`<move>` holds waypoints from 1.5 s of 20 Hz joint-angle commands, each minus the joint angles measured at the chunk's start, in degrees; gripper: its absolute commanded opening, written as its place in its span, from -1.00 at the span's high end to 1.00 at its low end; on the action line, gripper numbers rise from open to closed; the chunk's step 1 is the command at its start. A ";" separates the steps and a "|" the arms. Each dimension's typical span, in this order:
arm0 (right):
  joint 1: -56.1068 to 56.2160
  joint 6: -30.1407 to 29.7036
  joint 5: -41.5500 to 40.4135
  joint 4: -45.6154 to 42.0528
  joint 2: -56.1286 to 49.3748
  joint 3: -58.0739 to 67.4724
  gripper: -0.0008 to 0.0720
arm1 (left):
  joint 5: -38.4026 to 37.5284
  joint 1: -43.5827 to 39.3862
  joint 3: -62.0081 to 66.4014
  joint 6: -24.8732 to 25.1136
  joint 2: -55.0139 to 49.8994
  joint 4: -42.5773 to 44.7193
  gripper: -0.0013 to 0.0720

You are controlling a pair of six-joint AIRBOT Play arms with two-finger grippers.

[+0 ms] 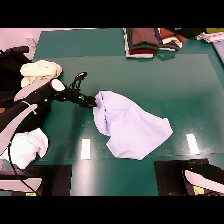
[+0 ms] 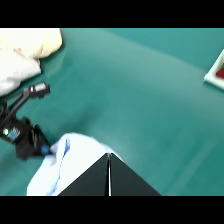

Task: Fold the shirts.

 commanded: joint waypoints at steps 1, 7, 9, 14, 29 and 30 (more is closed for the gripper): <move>0.57 0.94 4.50 -1.92 -0.48 -3.89 0.93 | -0.39 2.71 3.15 0.94 -0.79 -1.14 0.90; -6.29 6.67 1.22 -12.85 11.08 -40.41 0.93 | -3.37 12.83 11.15 0.42 6.25 9.16 0.90; -12.26 6.78 -1.70 -10.12 14.19 -54.66 0.33 | -4.00 14.86 11.15 0.44 8.04 9.94 0.90; -16.74 0.83 -18.47 9.73 12.24 -76.06 -0.35 | -4.90 15.47 11.08 0.35 8.07 10.75 0.90; 0.90 -5.38 -35.26 14.47 -11.74 -49.35 0.93 | -4.42 15.50 12.90 -1.95 11.13 13.55 0.90; 0.11 -5.38 -34.03 11.54 -9.07 -45.90 0.93 | -4.42 15.47 14.78 -2.43 13.11 15.52 0.90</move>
